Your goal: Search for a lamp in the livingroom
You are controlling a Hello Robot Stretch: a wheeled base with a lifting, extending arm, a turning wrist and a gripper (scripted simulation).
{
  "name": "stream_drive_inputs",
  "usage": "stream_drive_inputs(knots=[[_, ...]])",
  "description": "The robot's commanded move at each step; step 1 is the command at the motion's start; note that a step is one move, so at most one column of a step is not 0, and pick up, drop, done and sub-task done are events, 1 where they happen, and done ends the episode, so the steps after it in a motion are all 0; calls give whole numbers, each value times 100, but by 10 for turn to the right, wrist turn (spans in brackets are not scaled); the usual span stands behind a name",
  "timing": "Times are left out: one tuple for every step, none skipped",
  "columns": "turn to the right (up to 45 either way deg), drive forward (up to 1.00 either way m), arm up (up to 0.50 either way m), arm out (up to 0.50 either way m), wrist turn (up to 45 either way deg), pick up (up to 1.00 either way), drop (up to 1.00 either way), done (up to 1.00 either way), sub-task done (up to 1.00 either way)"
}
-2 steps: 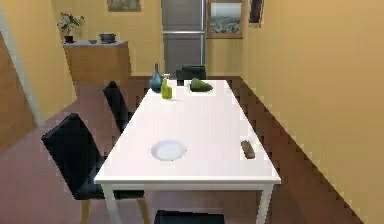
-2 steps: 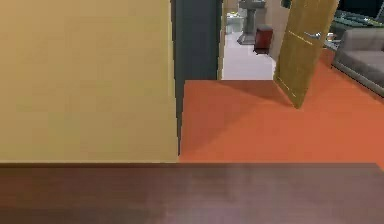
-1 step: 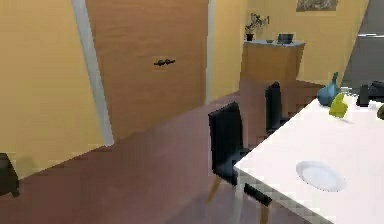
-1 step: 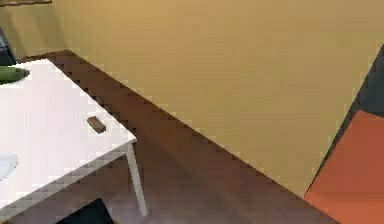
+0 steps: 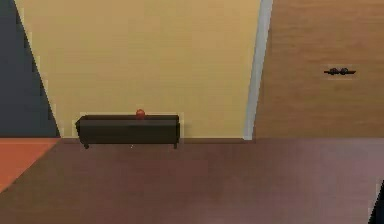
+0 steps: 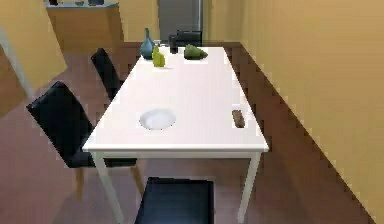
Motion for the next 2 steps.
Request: stream_drive_inputs(knots=[[-450, 0, 0, 0, 0, 0, 0, 0, 0], [-450, 0, 0, 0, 0, 0, 0, 0, 0]])
